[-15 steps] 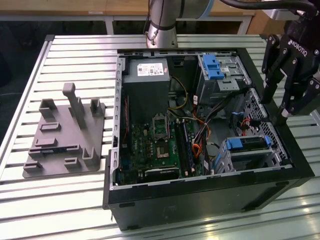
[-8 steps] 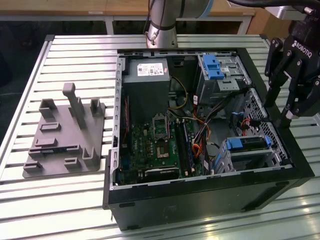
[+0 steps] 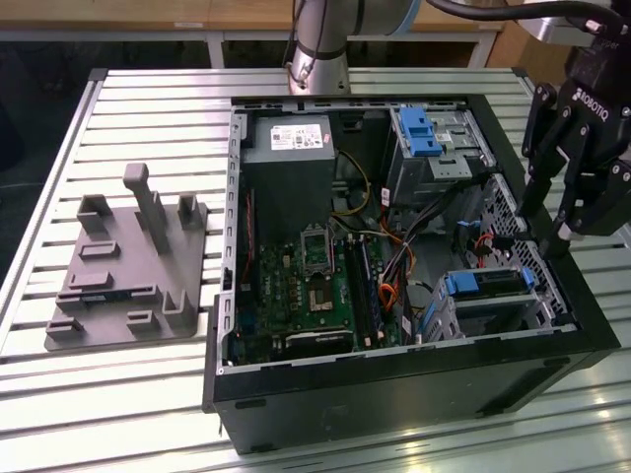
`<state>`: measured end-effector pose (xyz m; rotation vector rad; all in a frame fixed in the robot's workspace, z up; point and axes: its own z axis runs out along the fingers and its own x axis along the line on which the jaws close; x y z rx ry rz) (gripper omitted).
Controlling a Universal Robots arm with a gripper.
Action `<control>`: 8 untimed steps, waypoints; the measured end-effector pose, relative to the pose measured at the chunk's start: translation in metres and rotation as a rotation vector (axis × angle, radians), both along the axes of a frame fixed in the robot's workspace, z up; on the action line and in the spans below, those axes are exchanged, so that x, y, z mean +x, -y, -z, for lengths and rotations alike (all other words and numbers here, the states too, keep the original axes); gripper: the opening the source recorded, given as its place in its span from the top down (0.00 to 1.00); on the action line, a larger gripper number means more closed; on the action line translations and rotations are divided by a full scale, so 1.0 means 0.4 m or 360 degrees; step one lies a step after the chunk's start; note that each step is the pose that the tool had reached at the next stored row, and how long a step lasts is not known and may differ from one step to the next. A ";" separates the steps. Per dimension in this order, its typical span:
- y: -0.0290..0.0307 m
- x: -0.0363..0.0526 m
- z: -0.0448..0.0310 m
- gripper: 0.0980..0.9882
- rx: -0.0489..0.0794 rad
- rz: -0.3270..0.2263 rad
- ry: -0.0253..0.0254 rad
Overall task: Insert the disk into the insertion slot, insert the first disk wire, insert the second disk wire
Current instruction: 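Insert the first disk wire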
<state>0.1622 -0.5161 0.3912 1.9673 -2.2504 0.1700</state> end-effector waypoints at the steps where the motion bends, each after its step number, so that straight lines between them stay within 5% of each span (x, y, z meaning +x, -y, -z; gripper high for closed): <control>1: 0.000 0.000 0.003 0.48 -0.0001 0.0016 -0.00001; 8: -0.039 0.004 0.023 0.48 -0.0054 0.0028 0.00002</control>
